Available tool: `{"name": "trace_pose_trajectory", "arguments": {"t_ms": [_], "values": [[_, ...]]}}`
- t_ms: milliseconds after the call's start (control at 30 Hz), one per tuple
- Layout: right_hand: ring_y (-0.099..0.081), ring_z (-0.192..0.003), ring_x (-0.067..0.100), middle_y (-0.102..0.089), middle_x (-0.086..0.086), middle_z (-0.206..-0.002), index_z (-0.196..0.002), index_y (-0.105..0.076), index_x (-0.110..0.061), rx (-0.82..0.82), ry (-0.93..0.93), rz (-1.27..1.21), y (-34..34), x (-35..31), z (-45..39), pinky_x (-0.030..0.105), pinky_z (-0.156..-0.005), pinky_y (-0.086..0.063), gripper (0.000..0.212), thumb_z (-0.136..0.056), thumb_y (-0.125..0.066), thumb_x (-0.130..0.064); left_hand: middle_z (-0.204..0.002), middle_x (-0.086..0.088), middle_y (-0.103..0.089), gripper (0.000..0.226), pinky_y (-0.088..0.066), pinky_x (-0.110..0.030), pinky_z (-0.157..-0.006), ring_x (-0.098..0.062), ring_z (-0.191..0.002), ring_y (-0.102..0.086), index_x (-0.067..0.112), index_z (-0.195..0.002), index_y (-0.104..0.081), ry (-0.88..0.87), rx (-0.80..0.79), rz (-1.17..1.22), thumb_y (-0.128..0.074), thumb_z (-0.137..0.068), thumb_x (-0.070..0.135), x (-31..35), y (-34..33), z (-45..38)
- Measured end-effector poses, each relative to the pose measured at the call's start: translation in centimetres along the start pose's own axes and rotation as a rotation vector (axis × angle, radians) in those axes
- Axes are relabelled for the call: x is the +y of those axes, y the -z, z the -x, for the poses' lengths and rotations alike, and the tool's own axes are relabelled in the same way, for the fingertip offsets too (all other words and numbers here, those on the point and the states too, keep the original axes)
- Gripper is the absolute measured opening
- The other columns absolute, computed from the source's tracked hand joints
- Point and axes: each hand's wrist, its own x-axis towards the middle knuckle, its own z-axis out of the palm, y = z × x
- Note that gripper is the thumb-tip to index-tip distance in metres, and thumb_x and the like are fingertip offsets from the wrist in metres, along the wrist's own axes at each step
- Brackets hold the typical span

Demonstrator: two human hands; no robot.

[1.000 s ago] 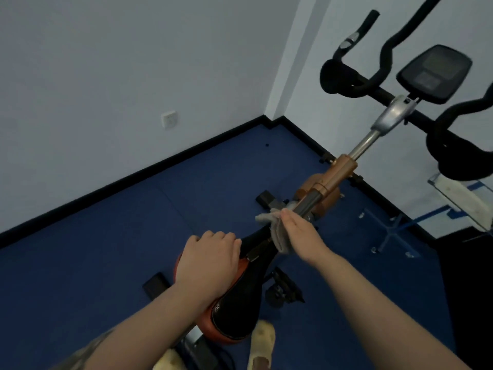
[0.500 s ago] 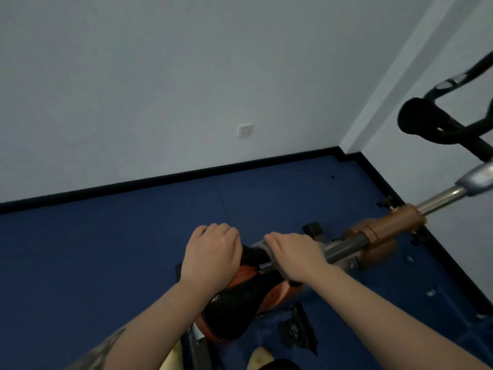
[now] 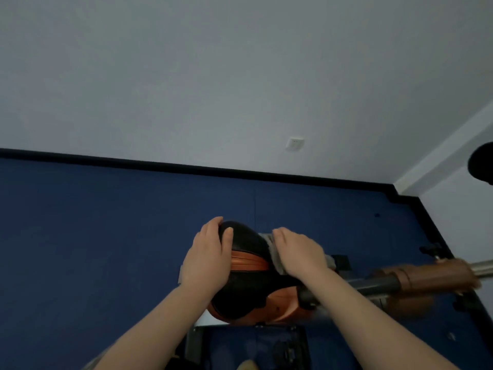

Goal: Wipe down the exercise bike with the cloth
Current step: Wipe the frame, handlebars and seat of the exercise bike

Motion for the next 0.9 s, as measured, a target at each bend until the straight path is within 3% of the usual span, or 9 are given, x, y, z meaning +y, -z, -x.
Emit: {"name": "trace_pose_trajectory", "arguments": {"t_ms": [67,233,367,433,533,633,700,767,900], "values": [[-0.058,-0.096,0.024,-0.06,0.002,-0.111,-0.109,-0.053,-0.017,-0.027,-0.019,0.077,-0.2,-1.0,-0.6,0.033,-0.069,-0.036,0.029,-0.103,-0.027,-0.029,-0.139,0.011,-0.045,0.047,-0.041,-0.032,-0.09,-0.007,-0.119,-0.046,0.032,-0.142,-0.034,0.035,0.012,0.056,-0.025,-0.1,0.052,-0.4,0.1,0.2],[-0.054,-0.066,0.02,-0.049,-0.011,-0.068,-0.096,-0.041,-0.027,0.181,0.12,0.008,-1.3,-3.1,0.7,0.034,-0.058,-0.033,0.033,-0.102,-0.013,-0.043,-0.123,0.016,-0.053,0.037,-0.041,-0.025,-0.08,0.003,-0.098,-0.049,0.037,-0.132,-0.043,0.067,0.057,0.185,-0.025,-0.102,0.049,-0.4,-0.1,0.1],[-0.056,-0.109,0.026,-0.058,0.004,-0.122,-0.121,-0.051,-0.016,-0.149,0.05,-0.035,0.4,-2.5,-2.2,0.041,-0.088,-0.047,0.03,-0.102,-0.029,-0.022,-0.121,0.01,-0.055,0.039,-0.04,-0.02,-0.075,0.0,-0.098,-0.052,0.031,-0.131,-0.045,0.142,0.005,0.334,-0.031,-0.101,0.051,-0.5,0.0,-0.4],[-0.055,-0.108,0.026,-0.058,0.007,-0.121,-0.119,-0.051,-0.014,-0.191,0.037,0.026,0.0,-4.2,-2.8,0.041,-0.086,-0.046,0.03,-0.101,-0.029,-0.022,-0.123,0.006,-0.055,0.041,-0.041,-0.018,-0.075,-0.002,-0.101,-0.054,0.028,-0.133,-0.042,0.15,-0.072,0.407,-0.041,-0.099,0.05,-0.7,0.5,-0.6],[-0.057,-0.086,0.02,-0.06,-0.004,-0.09,-0.098,-0.048,-0.03,-0.114,0.041,-0.134,-0.5,-4.6,-3.0,0.038,-0.073,-0.041,0.036,-0.103,-0.014,-0.041,-0.123,0.013,-0.052,0.068,-0.042,-0.007,-0.077,0.003,-0.106,-0.054,0.031,-0.135,-0.034,0.055,-0.233,0.442,-0.071,-0.082,0.049,-1.1,1.3,-0.3],[-0.057,-0.092,0.018,-0.06,-0.006,-0.091,-0.088,-0.051,-0.032,-0.221,0.102,-0.323,0.2,-4.2,-4.2,0.039,-0.081,-0.044,0.04,-0.105,-0.016,-0.041,-0.128,0.019,-0.044,0.114,-0.047,-0.009,-0.083,0.003,-0.111,-0.053,0.038,-0.145,-0.013,0.052,-0.445,0.467,-0.091,-0.062,0.037,-1.9,2.3,0.0],[-0.058,-0.094,0.018,-0.063,-0.001,-0.097,-0.097,-0.056,-0.025,-0.261,0.162,-0.343,0.3,-4.1,-4.5,0.041,-0.089,-0.046,0.042,-0.106,-0.018,-0.04,-0.133,0.013,-0.041,0.133,-0.048,-0.023,-0.097,-0.006,-0.118,-0.052,0.038,-0.149,0.002,0.084,-0.534,0.452,-0.095,-0.057,0.03,-2.2,2.8,0.3],[-0.061,-0.092,0.013,-0.064,-0.006,-0.105,-0.118,-0.049,-0.032,-0.218,0.246,-0.275,-0.3,-3.5,-3.7,0.038,-0.083,-0.048,0.042,-0.103,-0.015,-0.051,-0.136,0.01,-0.04,0.141,-0.044,-0.033,-0.106,-0.01,-0.122,-0.05,0.038,-0.15,0.009,0.119,-0.576,0.424,-0.096,-0.056,0.029,-2.3,2.9,0.6],[-0.046,-0.122,-0.002,-0.039,-0.024,-0.146,-0.148,-0.022,-0.043,-0.084,0.456,-0.191,-0.7,-2.4,-1.6,0.028,-0.097,-0.043,0.058,-0.095,-0.013,-0.065,-0.128,0.012,-0.045,0.139,-0.044,-0.04,-0.107,-0.013,-0.12,-0.051,0.041,-0.146,0.004,0.178,-0.615,0.364,-0.096,-0.05,0.038,-2.5,3.2,0.4]]}}
